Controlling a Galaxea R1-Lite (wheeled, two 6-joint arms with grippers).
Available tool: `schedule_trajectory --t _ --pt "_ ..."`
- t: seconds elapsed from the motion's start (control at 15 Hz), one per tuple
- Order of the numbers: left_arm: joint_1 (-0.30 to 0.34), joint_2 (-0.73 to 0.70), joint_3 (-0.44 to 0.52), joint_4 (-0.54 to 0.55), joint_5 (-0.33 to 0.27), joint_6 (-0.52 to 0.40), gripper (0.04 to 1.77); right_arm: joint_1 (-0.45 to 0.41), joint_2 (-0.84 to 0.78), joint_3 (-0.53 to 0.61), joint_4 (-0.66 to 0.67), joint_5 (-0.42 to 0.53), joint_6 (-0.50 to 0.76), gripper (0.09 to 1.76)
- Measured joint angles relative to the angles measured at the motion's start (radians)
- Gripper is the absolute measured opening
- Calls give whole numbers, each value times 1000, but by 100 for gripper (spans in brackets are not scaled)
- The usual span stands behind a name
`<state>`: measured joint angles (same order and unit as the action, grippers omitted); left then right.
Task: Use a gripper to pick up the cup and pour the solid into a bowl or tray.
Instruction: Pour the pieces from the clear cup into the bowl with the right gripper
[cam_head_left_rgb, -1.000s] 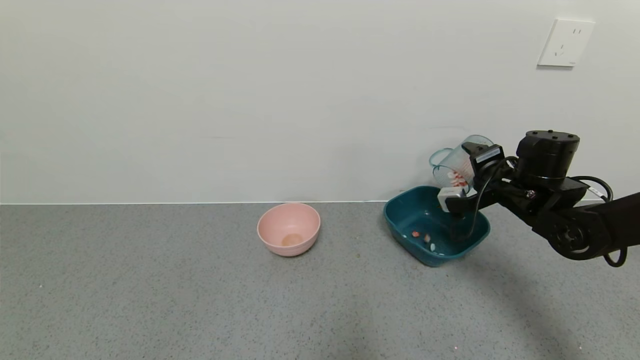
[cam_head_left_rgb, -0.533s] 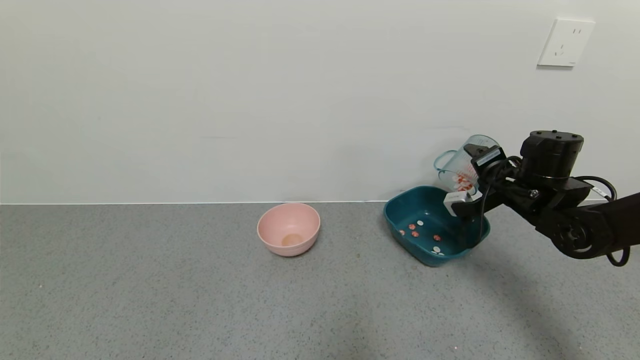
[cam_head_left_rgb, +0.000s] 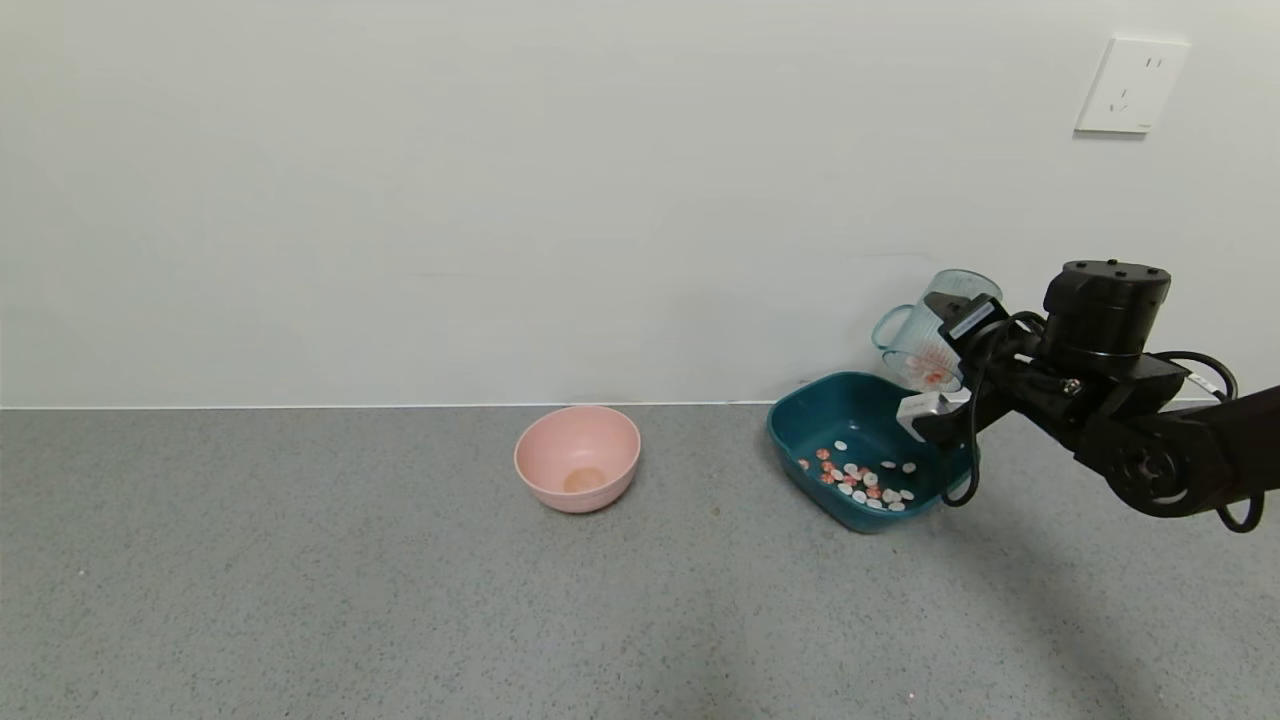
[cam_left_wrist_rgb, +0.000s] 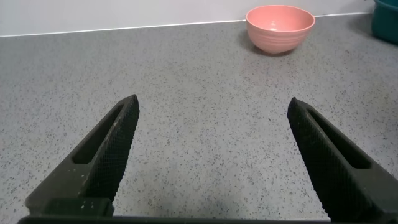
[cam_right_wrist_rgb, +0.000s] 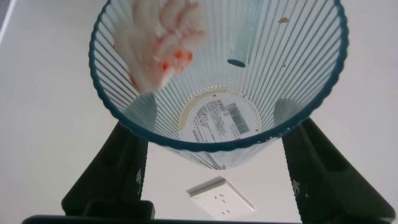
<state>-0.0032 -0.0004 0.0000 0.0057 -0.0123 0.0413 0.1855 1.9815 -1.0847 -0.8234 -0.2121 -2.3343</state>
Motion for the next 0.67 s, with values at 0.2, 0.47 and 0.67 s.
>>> schedule_trajectory --t 0.2,0.47,0.67 --pt "0 0 0 0 0 0 172 -6 -5 0 2 0 -52 132" --pt "0 0 0 0 0 0 172 -14 -9 1 1 1 -74 132" --pt "0 0 0 0 0 0 172 -14 -11 5 -4 3 -68 132"
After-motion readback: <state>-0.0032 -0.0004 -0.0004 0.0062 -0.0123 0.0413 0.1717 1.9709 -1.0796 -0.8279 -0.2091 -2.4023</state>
